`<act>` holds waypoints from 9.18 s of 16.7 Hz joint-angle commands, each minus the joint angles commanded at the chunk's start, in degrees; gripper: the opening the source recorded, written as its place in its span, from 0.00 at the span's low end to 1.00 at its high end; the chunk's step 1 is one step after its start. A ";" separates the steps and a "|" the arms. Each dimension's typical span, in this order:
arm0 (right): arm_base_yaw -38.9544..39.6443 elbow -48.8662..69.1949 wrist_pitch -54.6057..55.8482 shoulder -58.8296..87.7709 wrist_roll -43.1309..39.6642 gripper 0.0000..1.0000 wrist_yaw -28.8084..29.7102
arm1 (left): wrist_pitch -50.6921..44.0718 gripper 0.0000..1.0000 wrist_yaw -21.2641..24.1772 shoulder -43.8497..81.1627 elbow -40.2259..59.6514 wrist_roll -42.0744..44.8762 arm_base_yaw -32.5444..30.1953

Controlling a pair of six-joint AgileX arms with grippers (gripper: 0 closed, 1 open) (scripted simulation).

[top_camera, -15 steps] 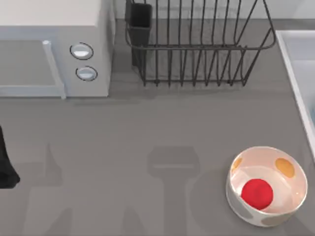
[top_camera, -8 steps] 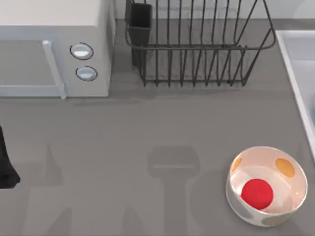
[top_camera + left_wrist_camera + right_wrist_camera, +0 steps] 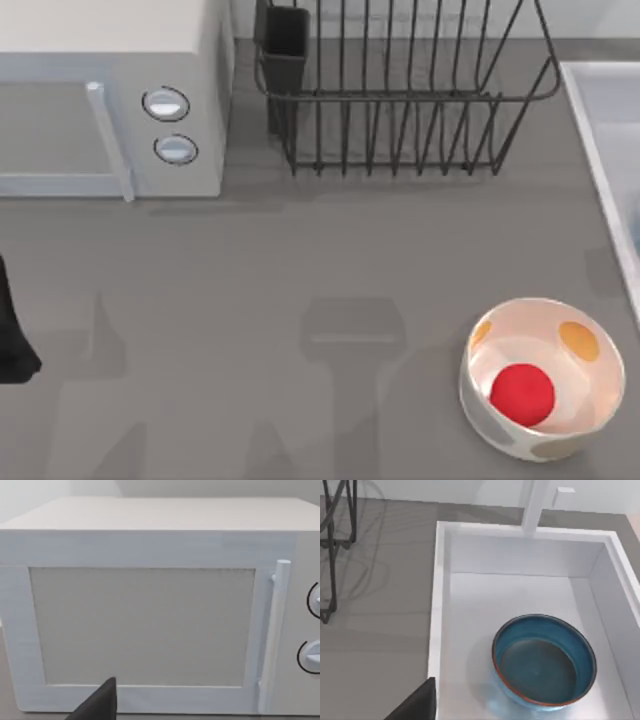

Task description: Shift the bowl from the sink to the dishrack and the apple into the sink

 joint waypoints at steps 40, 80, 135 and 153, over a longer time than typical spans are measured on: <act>-15.72 87.46 -33.88 112.02 -13.86 1.00 -1.62 | 0.00 1.00 0.00 0.00 0.00 0.00 0.00; -35.40 59.29 -63.78 53.98 -34.35 0.00 -3.82 | 0.00 1.00 0.00 0.00 0.00 0.00 0.00; 42.68 38.70 60.81 72.53 7.32 0.00 39.29 | 0.00 1.00 0.00 0.00 0.00 0.00 0.00; 42.18 37.17 62.44 74.05 7.32 0.90 37.93 | 0.00 1.00 0.00 0.00 0.00 0.00 0.00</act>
